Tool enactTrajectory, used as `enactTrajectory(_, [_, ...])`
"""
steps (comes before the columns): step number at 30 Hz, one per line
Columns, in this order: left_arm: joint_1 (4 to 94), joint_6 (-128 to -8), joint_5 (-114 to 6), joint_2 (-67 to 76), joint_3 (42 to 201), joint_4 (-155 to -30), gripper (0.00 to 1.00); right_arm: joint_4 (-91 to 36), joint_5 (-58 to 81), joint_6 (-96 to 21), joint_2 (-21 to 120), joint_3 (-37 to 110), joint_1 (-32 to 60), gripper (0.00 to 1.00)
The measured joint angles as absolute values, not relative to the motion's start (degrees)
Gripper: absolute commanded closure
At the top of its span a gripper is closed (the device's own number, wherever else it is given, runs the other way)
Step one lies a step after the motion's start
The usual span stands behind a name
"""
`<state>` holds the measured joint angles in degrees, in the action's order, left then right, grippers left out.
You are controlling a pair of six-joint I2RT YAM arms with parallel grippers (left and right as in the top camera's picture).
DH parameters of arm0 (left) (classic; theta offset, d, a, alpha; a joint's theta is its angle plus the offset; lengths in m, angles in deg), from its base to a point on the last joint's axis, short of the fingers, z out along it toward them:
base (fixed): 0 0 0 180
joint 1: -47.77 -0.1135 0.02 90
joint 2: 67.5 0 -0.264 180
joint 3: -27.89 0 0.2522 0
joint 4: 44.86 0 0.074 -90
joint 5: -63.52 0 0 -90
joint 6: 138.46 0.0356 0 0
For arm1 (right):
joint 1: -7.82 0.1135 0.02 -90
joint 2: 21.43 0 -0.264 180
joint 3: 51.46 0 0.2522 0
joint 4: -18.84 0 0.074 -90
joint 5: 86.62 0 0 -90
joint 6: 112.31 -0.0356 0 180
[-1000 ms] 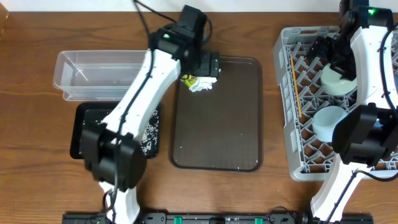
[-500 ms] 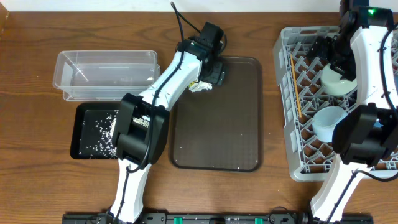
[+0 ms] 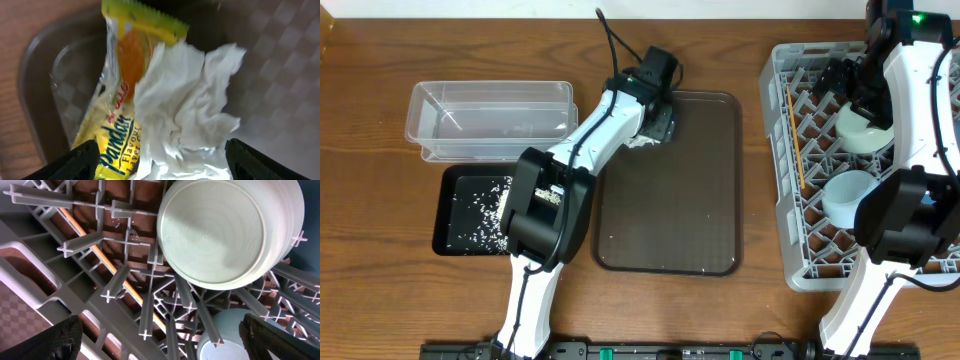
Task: Sort waste into correct bins and load items into the dishwasher rack
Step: 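Grasp the white tissue with the left gripper and lift it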
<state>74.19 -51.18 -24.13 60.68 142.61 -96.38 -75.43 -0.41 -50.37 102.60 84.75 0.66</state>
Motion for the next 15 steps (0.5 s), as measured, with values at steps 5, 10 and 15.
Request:
enactTrajectory(5, [74.19,-51.18,-24.43,60.68,140.06,-94.41,0.17,-75.43,-0.41,-50.37,102.6,84.75,0.68,0.01])
enactTrajectory(10, [74.19,-51.34,-24.74,60.68,138.85,-93.39,0.36,-75.43,-0.41,-50.37,102.6,84.75,0.68,0.01])
enactTrajectory(15, [74.19,-51.21,-24.76,60.68,138.79,-93.08,0.62,-75.43,-0.39,-50.37,102.6,84.75,0.68,0.01])
